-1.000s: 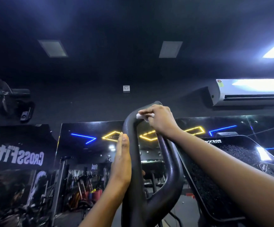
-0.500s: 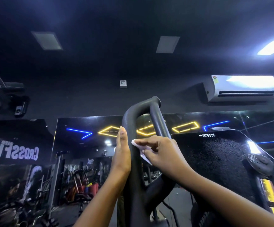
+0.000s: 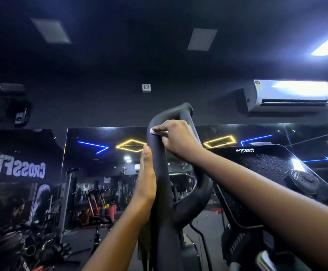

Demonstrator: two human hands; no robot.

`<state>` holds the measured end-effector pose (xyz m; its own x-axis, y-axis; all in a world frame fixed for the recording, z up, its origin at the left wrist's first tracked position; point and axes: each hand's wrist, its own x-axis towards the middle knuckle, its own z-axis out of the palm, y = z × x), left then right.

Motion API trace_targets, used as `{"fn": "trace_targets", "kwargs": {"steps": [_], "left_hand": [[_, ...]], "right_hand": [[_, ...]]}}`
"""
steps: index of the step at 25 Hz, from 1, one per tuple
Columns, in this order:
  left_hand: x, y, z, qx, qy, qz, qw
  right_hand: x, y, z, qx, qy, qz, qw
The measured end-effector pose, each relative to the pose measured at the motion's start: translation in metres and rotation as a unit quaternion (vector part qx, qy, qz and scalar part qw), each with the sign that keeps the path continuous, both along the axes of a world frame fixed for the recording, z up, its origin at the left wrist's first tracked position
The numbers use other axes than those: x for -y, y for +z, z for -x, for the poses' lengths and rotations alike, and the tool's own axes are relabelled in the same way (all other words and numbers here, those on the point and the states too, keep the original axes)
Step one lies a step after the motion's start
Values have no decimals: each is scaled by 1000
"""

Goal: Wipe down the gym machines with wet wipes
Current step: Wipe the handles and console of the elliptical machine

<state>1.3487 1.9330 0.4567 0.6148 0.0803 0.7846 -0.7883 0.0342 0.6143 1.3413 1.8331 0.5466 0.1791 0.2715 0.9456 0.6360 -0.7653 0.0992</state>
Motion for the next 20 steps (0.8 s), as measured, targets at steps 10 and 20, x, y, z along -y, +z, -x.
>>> {"fn": "trace_targets", "kwargs": {"steps": [10, 20], "left_hand": [[2, -52, 30, 3, -86, 49, 995], [0, -66, 40, -27, -110, 8, 993]], "right_hand": [[28, -121, 43, 55, 77, 71, 993], [19, -73, 39, 26, 60, 29, 997]]}}
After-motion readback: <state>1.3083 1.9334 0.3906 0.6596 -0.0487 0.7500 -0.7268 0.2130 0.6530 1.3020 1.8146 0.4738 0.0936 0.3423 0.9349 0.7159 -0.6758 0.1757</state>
